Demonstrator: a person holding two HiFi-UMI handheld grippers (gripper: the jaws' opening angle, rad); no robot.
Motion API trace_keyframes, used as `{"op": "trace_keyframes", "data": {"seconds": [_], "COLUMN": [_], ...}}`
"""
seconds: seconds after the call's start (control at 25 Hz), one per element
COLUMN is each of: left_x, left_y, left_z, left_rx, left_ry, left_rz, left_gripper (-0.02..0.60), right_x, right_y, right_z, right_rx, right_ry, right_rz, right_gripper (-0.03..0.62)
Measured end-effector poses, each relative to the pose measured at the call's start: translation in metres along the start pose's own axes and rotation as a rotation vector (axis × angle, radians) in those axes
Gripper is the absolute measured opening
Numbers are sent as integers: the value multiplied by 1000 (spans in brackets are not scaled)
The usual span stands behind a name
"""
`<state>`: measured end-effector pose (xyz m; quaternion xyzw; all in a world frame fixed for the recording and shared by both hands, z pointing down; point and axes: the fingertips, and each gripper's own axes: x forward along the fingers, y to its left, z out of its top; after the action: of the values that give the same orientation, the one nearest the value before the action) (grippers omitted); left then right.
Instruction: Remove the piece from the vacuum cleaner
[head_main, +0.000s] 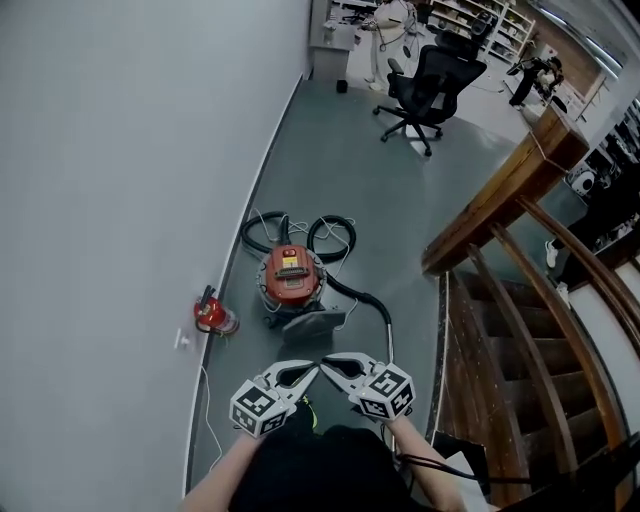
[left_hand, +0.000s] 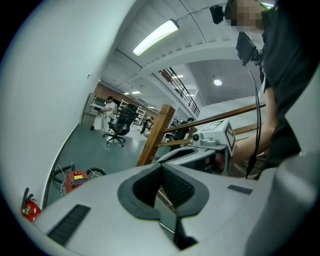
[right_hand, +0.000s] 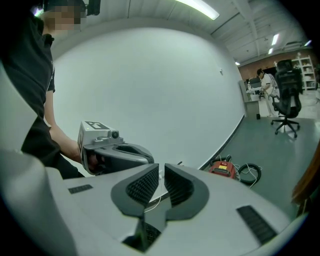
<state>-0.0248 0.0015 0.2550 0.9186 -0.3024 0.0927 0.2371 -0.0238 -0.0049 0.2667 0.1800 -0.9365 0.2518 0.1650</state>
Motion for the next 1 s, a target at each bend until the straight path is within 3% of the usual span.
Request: {"op": "trace_keyframes", "data": {"seconds": [0.64, 1.0], "left_x": [19, 38], "left_y": [53, 66], "left_z": [7, -8], "left_rx": [-7, 12], "left_ry": [4, 42], "left_rz": [-2, 68], "left_gripper": [8, 8], "right_x": [40, 48], "right_y": [-47, -67], "right_z": [11, -4], "right_rx": [-21, -78], "right_ry": [63, 110], "right_rz": [-39, -5], "right_gripper": [37, 37]}}
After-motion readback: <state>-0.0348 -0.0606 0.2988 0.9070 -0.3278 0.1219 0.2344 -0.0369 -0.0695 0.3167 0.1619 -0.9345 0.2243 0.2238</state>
